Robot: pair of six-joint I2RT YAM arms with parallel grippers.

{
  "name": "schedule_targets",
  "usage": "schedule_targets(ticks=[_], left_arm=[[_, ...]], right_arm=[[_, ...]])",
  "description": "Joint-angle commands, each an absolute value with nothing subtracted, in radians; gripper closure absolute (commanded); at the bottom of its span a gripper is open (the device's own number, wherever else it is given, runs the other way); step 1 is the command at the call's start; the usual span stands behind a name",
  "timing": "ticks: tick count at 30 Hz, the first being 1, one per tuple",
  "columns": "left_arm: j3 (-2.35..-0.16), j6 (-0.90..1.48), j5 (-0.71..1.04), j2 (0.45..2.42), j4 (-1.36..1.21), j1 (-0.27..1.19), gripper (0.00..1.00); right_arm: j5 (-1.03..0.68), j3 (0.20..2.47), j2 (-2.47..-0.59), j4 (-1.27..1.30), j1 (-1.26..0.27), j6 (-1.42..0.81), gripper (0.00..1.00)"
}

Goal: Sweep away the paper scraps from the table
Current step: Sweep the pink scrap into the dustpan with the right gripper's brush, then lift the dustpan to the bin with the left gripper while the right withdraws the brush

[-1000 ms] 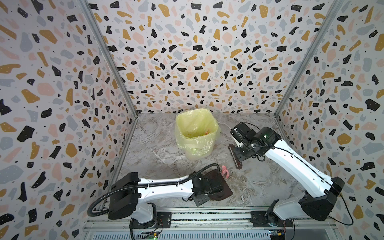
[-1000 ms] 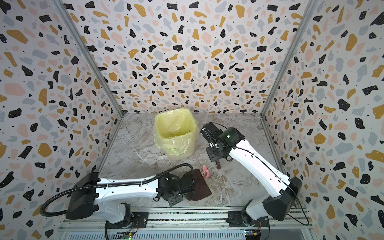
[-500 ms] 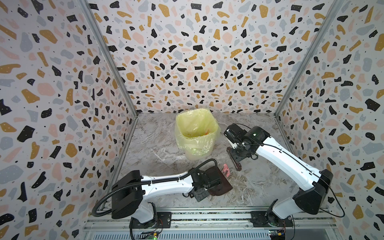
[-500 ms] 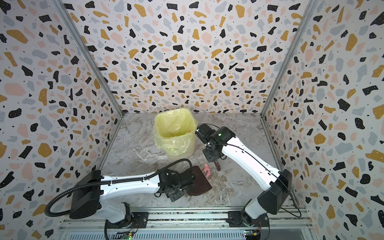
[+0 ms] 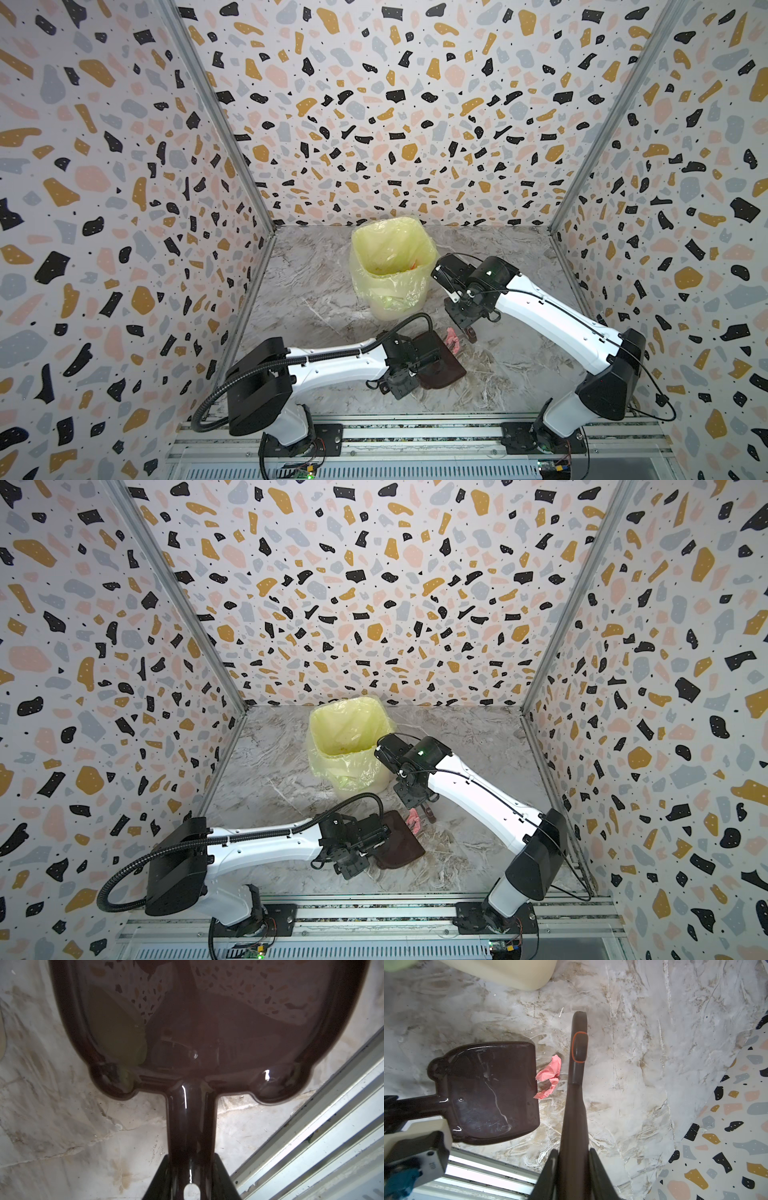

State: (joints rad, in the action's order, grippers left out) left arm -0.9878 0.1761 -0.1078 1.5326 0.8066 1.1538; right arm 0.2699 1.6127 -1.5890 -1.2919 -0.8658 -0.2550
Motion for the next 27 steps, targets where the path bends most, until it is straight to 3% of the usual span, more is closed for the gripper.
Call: schedule_targets(ticks=[1, 15, 27], left_arm=[[-0.974, 0.164, -0.083, 1.544, 0.817, 1.145, 1.00], [-0.974, 0.165, -0.091, 1.554, 0.822, 1.140, 1.00], [-0.993, 0.176, -0.133, 1.494, 0.814, 1.139, 1.00]], right_arm=[[0.224, 1.646, -1.573, -1.316, -0.893, -0.274, 1.00], [0.119, 1.692, -1.460, -1.324, -1.018, -0.424, 1.00], [0.241, 1.626, -1.317, -1.315, -0.864, -0.462, 1.00]])
